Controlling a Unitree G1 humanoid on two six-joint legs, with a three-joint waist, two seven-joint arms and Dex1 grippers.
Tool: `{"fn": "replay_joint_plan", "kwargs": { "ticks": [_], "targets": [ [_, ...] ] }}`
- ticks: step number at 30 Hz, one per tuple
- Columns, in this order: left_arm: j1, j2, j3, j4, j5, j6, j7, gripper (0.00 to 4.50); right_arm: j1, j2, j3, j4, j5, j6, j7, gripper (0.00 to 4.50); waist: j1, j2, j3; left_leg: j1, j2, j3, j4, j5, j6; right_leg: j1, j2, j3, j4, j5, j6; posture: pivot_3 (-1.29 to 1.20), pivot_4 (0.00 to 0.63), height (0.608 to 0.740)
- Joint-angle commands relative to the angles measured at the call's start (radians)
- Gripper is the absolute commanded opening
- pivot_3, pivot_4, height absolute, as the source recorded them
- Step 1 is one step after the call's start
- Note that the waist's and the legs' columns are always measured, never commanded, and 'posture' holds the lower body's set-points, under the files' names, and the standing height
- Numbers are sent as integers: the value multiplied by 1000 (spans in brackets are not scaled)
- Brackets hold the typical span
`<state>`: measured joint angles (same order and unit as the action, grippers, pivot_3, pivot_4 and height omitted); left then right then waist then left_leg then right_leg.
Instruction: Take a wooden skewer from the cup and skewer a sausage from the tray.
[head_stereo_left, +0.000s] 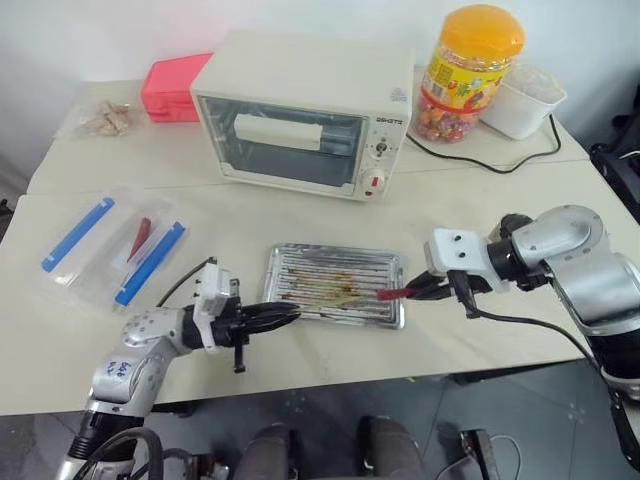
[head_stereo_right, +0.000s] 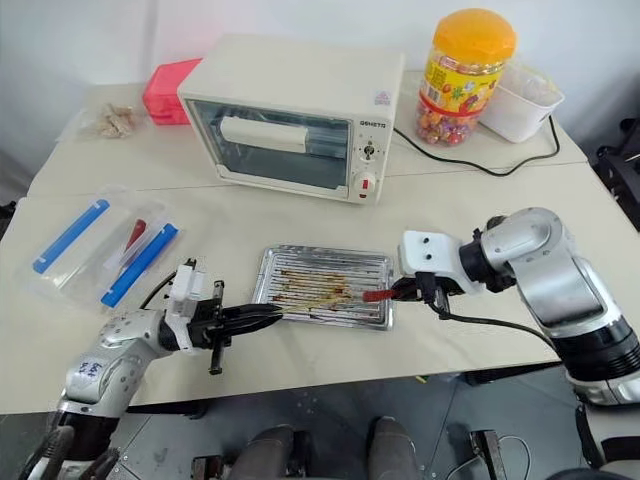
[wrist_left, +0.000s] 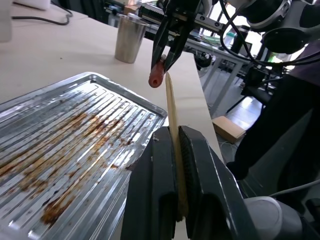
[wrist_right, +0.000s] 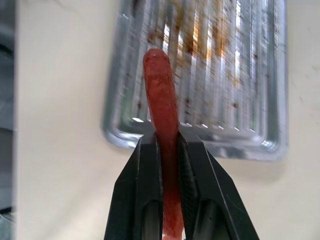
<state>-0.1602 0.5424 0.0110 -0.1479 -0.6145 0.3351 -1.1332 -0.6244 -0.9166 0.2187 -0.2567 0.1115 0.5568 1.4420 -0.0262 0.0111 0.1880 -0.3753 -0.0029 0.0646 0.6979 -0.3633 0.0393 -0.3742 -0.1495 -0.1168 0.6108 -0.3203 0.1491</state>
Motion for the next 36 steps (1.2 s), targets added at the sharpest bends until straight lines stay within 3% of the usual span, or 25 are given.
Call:
{"fn": "replay_joint_plan", "kwargs": {
  "ticks": [1,7,36],
  "targets": [
    [-18,7,-24,0,-5,22,-30,0,2,-30,-40,-67,34,50,-29,274,3,0,0,0,0,0,0,0,0,0,0,0,0,0,0,0,150,740],
    [-50,-7,-42,13,1,36,-30,0,1,-52,-41,-95,63,83,-62,274,28,0,0,0,-1,0,1,0,0,0,-1,1,0,0,0,0,150,740],
    [-72,-28,-41,12,20,70,1,0,13,-116,-28,-105,121,73,-66,274,27,0,0,-1,-1,0,1,0,0,0,-1,1,-1,0,0,0,150,740]
  ]
}}
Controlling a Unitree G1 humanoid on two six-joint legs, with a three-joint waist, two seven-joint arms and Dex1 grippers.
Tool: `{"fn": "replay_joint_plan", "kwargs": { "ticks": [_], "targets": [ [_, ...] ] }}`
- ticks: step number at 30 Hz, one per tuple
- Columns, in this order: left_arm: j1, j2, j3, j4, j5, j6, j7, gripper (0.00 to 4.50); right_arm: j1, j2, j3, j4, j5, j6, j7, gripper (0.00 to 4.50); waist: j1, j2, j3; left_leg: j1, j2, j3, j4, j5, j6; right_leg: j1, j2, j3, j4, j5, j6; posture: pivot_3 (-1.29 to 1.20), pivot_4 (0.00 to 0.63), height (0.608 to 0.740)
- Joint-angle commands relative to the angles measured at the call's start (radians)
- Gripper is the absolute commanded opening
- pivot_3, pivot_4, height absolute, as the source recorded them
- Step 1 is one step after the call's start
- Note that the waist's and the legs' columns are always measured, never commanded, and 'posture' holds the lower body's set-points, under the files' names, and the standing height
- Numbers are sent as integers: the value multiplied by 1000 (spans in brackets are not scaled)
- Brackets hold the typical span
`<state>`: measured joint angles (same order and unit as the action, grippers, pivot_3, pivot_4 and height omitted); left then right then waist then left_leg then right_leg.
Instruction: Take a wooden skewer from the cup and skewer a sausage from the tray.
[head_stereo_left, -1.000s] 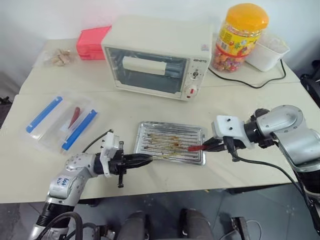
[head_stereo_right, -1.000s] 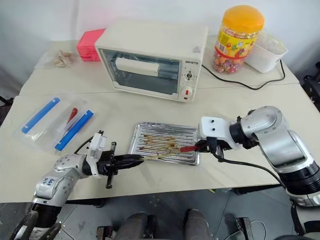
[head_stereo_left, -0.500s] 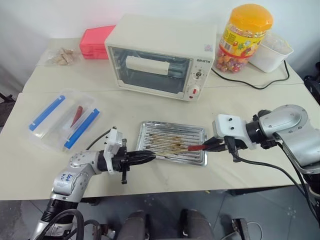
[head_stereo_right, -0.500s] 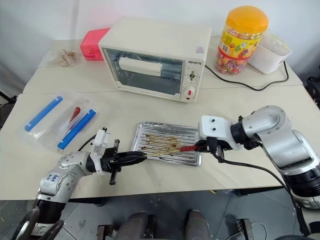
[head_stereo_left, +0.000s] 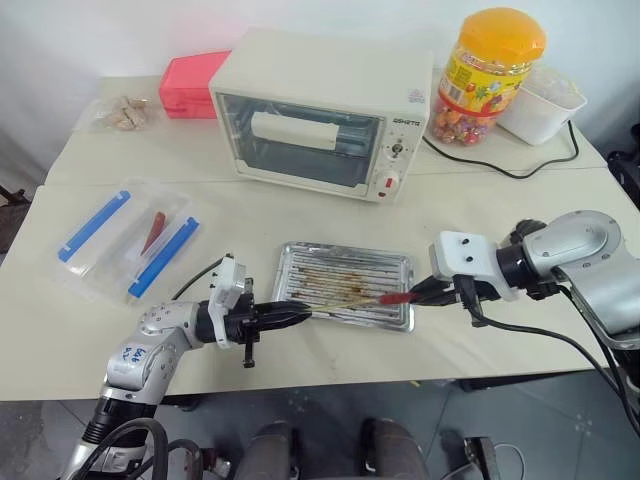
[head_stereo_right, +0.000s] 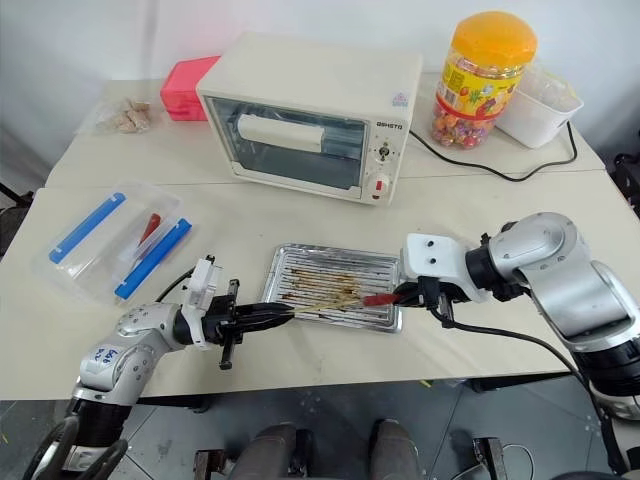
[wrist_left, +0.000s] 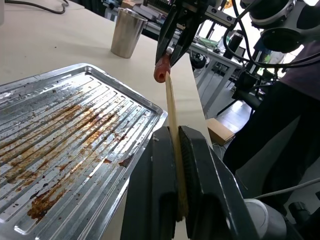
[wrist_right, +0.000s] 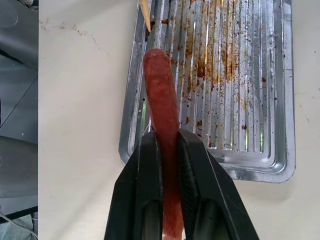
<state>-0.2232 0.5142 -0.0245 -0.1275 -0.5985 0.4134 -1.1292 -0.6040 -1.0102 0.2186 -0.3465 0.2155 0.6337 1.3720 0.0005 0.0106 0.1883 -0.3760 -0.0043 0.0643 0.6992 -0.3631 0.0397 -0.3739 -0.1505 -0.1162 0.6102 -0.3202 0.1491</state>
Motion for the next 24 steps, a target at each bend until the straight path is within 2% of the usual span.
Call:
{"fn": "replay_joint_plan", "kwargs": {
  "ticks": [1,24],
  "targets": [
    [-9,0,-7,-7,6,-8,-4,0,-10,-19,-25,-17,19,-3,2,274,0,0,0,0,0,0,0,0,0,0,0,0,0,0,0,0,150,740],
    [-35,-38,-40,6,22,-21,-13,0,-73,77,72,-59,35,24,-22,274,-1,0,0,0,0,0,0,0,0,0,0,0,0,0,0,0,150,740]
  ]
}}
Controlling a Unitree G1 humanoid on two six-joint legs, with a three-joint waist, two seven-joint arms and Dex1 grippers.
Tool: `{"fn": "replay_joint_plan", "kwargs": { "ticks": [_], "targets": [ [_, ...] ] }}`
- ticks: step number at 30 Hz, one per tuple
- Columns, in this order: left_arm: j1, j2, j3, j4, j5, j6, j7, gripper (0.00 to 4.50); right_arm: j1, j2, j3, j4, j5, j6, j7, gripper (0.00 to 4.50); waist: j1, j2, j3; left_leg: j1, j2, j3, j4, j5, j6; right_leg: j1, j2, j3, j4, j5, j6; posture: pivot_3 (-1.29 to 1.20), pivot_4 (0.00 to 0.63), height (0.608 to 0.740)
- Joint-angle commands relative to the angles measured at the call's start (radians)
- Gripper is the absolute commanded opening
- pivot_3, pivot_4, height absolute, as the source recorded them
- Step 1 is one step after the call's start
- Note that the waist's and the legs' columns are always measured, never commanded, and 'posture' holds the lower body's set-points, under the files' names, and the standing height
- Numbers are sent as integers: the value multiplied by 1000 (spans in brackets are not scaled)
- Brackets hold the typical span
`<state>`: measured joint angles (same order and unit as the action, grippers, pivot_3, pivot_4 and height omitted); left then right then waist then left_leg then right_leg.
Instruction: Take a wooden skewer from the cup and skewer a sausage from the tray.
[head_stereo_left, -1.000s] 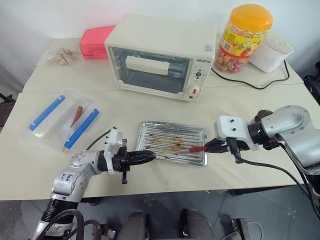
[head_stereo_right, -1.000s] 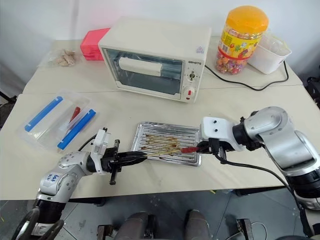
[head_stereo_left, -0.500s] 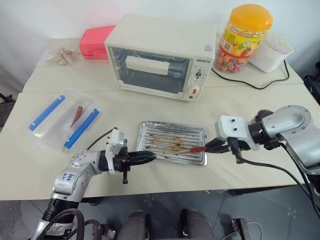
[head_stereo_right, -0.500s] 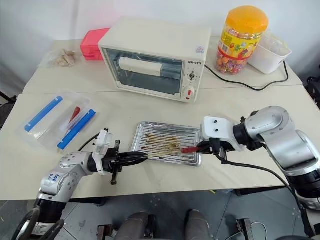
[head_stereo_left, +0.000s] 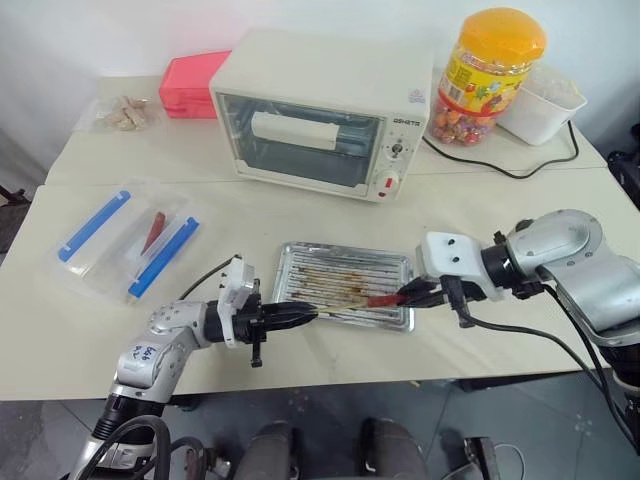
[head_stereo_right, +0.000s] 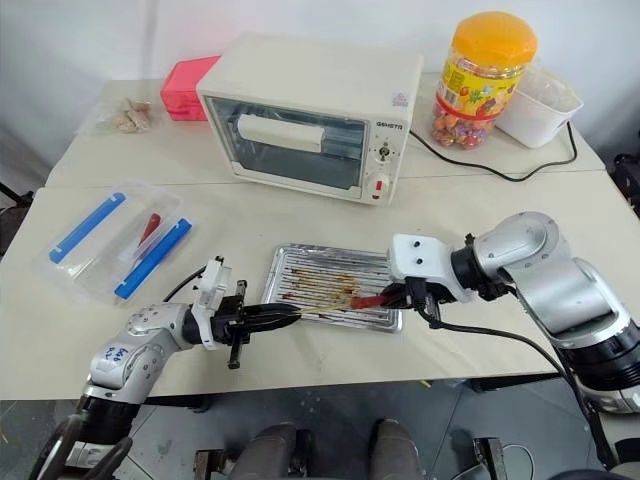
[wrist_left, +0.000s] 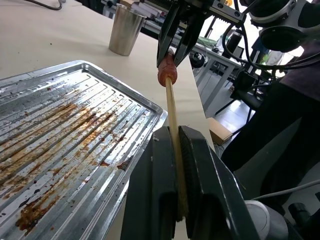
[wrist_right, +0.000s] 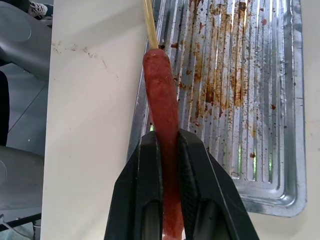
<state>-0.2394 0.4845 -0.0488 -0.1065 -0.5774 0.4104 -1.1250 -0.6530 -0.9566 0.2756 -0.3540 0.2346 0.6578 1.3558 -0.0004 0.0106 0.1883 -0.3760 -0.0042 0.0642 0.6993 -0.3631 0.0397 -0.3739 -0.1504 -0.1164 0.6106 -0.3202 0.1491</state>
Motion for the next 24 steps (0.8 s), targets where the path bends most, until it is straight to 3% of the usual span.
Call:
{"fn": "replay_joint_plan", "kwargs": {
  "ticks": [1,13,20,24],
  "targets": [
    [-21,-10,-19,-14,2,-20,-20,0,-27,29,21,-54,15,1,-7,274,0,0,0,0,0,0,0,0,0,0,0,0,0,0,0,0,150,740],
    [-107,-103,-105,49,46,-15,-40,0,-116,153,98,-36,-7,28,-26,274,1,0,0,0,0,0,0,0,0,0,0,-1,1,0,0,0,150,740],
    [-120,-148,-112,56,65,-9,-45,0,-111,170,97,-36,-17,36,-26,274,0,0,0,0,0,0,0,0,0,0,0,-1,1,0,0,0,150,740],
    [-110,-119,-68,41,54,-10,-50,0,-69,149,57,-31,-12,51,-45,274,1,0,0,0,0,0,0,0,0,0,0,-1,1,0,0,0,150,740]
  ]
}}
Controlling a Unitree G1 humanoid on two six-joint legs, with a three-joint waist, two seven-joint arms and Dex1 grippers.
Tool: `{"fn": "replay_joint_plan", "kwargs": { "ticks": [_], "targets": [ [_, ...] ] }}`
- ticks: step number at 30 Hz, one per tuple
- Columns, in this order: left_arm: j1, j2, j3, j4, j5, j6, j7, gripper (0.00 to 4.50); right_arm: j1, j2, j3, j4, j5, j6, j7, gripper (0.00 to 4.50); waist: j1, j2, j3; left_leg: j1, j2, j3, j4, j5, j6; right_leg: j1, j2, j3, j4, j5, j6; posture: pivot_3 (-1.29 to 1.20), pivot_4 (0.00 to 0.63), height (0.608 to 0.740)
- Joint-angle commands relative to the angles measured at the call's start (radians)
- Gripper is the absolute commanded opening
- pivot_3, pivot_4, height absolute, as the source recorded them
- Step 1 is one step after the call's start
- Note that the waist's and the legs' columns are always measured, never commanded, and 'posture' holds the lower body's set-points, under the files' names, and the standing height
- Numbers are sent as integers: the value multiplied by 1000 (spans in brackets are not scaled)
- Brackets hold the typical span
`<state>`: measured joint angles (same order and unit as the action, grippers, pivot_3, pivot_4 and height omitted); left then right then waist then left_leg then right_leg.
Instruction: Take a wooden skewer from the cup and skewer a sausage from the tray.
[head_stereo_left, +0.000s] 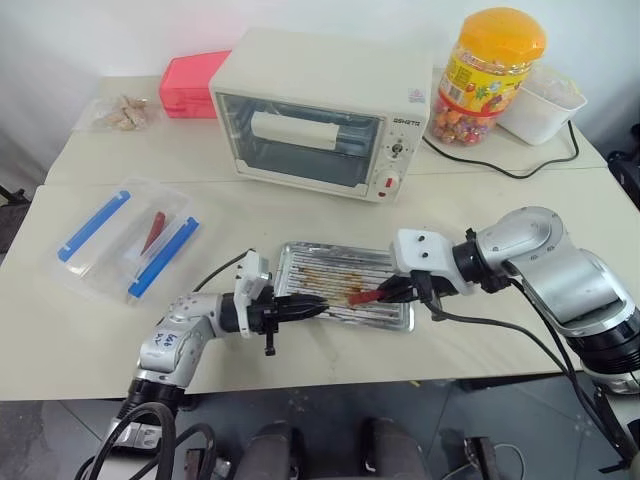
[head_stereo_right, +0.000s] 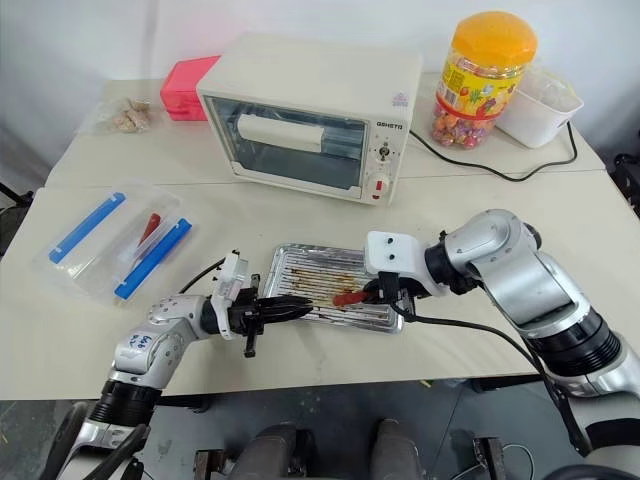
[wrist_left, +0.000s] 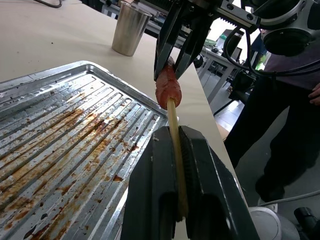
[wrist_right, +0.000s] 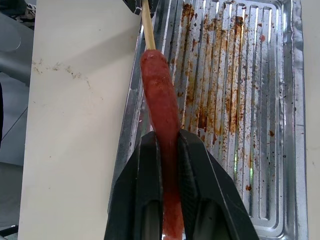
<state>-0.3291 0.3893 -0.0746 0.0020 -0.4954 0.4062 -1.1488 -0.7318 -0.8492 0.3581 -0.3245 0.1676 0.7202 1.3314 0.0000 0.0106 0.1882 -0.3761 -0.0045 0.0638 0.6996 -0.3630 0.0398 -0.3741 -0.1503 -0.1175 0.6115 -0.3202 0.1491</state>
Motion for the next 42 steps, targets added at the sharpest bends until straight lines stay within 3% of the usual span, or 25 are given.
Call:
{"fn": "replay_joint_plan", "kwargs": {
  "ticks": [1,6,12,14,18,20,22,26,31,35,42],
  "targets": [
    [-14,-13,-31,-73,-29,-10,-28,0,21,40,-43,-55,56,-11,-34,531,0,0,0,0,0,0,0,0,0,0,0,0,0,0,0,0,150,740],
    [28,37,28,-110,-49,-23,-29,0,92,-18,-99,-36,62,-82,-21,1963,0,0,0,0,0,-1,0,0,0,0,0,0,0,0,0,0,150,740],
    [136,135,173,-171,-68,-67,-2,0,269,-171,-264,-6,132,-233,76,4037,0,0,0,0,0,-1,-1,0,0,0,0,0,-1,0,0,0,150,740],
    [194,166,238,-202,-86,-71,7,0,334,-177,-326,27,141,-335,82,4474,0,-1,0,0,0,0,0,0,0,0,0,0,-1,0,0,0,150,740],
    [307,195,371,-256,-136,-85,34,0,420,-108,-432,77,200,-527,78,4474,-2,-1,0,0,1,0,-1,0,0,1,0,1,-2,0,0,0,150,740],
    [349,166,501,-308,-229,-64,128,0,450,3,-508,76,334,-553,48,4474,-1,-2,1,1,1,0,0,0,0,1,0,1,-2,0,0,0,150,740],
    [408,154,620,-352,-287,-40,215,0,464,61,-547,80,367,-569,6,4474,-2,-4,1,1,2,-1,0,0,0,2,1,1,-1,0,0,0,150,740],
    [502,148,774,-383,-372,1,333,0,493,90,-572,130,356,-681,31,4474,0,-4,1,2,1,-1,0,0,0,3,-1,3,-2,0,0,0,150,740],
    [464,198,946,-268,-406,-7,481,0,551,158,-563,67,385,-690,-55,4474,16,-5,0,6,1,-6,0,0,0,11,1,3,-7,0,0,0,150,740],
    [386,286,922,-143,-311,-43,500,0,542,278,-567,-2,396,-766,-161,4474,21,-5,0,7,1,-7,0,0,0,13,2,2,-9,0,0,0,150,740],
    [314,358,808,63,-184,-90,439,0,576,278,-545,-39,403,-727,-203,4474,20,-5,-1,7,-1,-6,-2,-1,-1,10,2,1,-6,0,0,0,150,740]
  ]
}}
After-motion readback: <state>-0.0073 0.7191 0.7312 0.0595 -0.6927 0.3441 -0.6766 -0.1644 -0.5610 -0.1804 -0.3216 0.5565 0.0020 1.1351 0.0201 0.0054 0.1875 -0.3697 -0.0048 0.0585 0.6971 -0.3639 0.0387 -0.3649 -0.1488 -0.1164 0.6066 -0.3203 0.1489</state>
